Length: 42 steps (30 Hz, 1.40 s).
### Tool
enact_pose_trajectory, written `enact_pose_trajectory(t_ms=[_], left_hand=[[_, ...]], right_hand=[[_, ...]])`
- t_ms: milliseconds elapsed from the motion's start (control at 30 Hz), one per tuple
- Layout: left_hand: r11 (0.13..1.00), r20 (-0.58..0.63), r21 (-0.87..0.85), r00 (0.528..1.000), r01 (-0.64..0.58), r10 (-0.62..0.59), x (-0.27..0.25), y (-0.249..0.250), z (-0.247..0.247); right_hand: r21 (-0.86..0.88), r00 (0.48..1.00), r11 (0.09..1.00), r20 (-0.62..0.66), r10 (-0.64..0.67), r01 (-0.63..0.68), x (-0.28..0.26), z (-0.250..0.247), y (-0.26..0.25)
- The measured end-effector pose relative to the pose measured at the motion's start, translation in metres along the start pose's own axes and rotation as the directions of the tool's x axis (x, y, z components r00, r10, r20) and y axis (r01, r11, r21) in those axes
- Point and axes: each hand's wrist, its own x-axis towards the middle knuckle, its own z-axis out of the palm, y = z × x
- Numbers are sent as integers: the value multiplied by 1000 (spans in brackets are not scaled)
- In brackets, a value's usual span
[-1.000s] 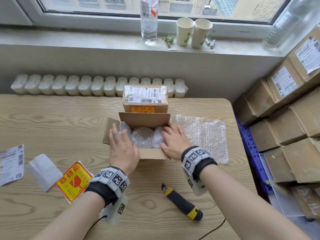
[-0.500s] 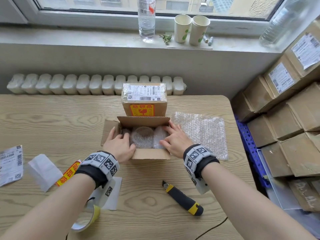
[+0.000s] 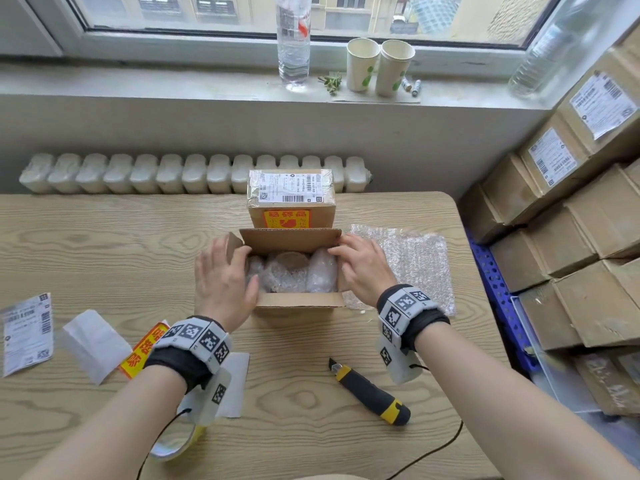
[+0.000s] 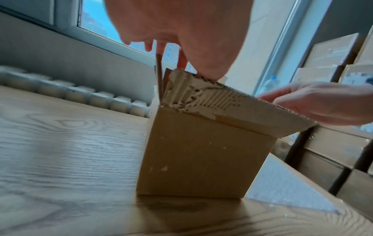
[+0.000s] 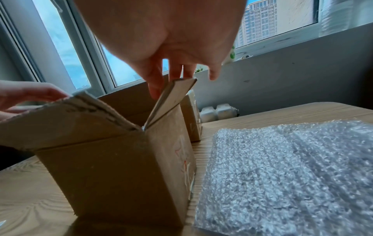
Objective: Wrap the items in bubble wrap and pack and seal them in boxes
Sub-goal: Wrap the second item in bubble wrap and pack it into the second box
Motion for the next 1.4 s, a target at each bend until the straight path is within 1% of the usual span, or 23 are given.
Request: enact_pose_trajectory(t_ms=[33,67,133,200,333,433,500,600,667,733,800,867,933,1033,1133,1233,1300,1400], left_hand=[[996,-7,-64,998,61,-62,-2,-1,-3],[979,18,-152,991,136,-135,-4,0,-7],[911,116,-285,954,298,-276,-7,-1,-10],[877,169,-296,924,379,-342,-8,-6,-9],[896,189,-264,930,358,-316,-10,-9,-3],[880,177,-278,921,385,-347,-14,-14,-6],[882,172,-264,918,392,-356,-18,-22,-10],[879,171,-238,909,412,-380,-25,-36,-16],[872,169,-268,911,410,-376,-28,-42,-19],[863,165,-341,927,373,-336,-32,-44,-21],[864,172,-377,942,334,-289,-36,-43,-20],[867,205,-390,947,310,-246,-38,-43,-17],[863,256,-400,942,308,-217,-39,-44,-12],[886,307,-356,933,296,-189,-44,-45,-11],[910,340,-334,932,247,-128,-47,-48,-15],[923,321,-329,943,200,-90,-45,-56,-14],[921,312,-330,945,207,-100,-41,-60,-15],[927,296,-307,947,216,-122,-35,-59,-18]], right_hand=[[48,1000,999,-15,4,-3,0,-3,0],[83,1000,997,-17,7,-5,0,-5,1],[95,1000,995,14,21,-23,1,-7,2],[75,998,997,54,32,-36,3,-11,1],[88,996,995,89,30,-38,7,-20,-8],[108,993,994,117,17,-30,9,-22,-16],[85,988,996,154,5,-19,11,-21,-23],[44,985,999,175,5,-13,12,-20,-33],[3,984,1000,177,-9,9,15,-17,-38],[-24,984,1000,175,-11,16,16,-12,-40],[-27,989,1000,146,-10,14,18,-6,-41],[-18,993,999,109,-35,37,18,-1,-40],[-11,992,997,102,-72,74,18,4,-39],[-4,988,995,118,-103,104,16,11,-39],[-57,992,991,53,-115,118,11,17,-41],[-118,996,989,-26,-89,85,7,24,-45],[-82,997,995,-59,-57,53,8,28,-47],[60,998,998,-62,-12,16,11,32,-46]])
